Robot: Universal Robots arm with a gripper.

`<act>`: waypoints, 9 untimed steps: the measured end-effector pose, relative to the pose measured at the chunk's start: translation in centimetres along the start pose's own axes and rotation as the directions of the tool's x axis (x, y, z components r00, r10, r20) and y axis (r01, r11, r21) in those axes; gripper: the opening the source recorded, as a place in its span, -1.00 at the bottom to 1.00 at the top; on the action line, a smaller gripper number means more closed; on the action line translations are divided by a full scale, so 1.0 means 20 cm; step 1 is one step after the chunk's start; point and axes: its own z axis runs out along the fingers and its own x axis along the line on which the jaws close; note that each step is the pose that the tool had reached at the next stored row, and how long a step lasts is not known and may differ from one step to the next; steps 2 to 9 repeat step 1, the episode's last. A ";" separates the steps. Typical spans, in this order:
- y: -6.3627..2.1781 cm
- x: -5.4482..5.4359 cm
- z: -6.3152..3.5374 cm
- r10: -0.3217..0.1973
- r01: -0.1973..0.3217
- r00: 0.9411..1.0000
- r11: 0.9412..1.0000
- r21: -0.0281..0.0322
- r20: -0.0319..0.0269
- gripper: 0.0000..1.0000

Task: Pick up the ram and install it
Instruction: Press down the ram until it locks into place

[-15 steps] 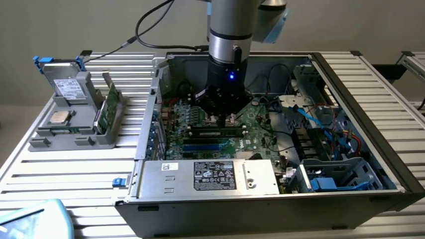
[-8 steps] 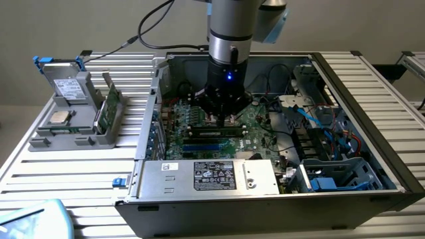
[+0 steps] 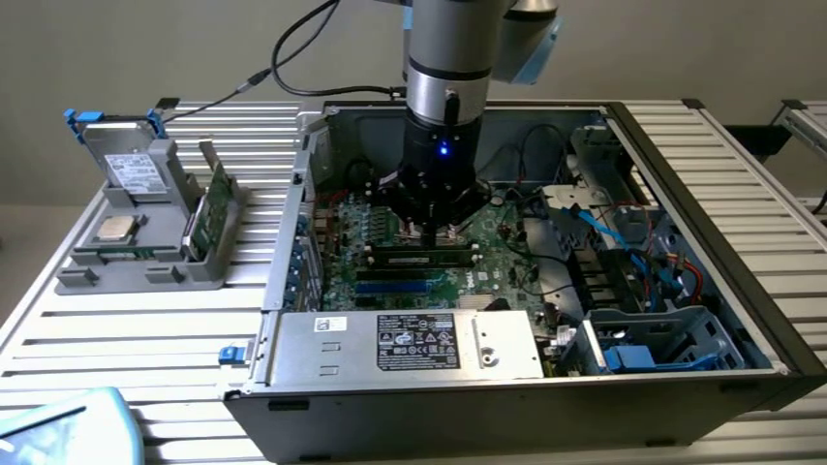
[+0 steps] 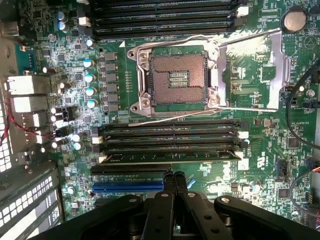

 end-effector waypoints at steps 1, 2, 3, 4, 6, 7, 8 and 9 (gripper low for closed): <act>0.000 0.00 0.000 0.000 0.000 1.000 1.000 0.000 0.000 -0.79; 0.000 0.00 0.000 0.000 0.000 1.000 1.000 0.000 0.000 -0.79; 0.000 0.00 0.000 0.000 0.000 1.000 1.000 0.000 0.000 -0.79; 0.000 0.00 0.000 0.000 0.000 1.000 1.000 0.000 0.000 -0.79; 0.000 0.00 0.000 0.000 0.000 1.000 1.000 0.000 0.000 -0.79; 0.000 0.00 0.000 0.000 0.000 1.000 1.000 0.000 0.000 -0.79; 0.000 0.00 0.000 0.000 0.000 1.000 1.000 0.000 0.000 -0.79; 0.000 0.00 0.000 0.000 0.000 1.000 1.000 0.000 0.000 -0.79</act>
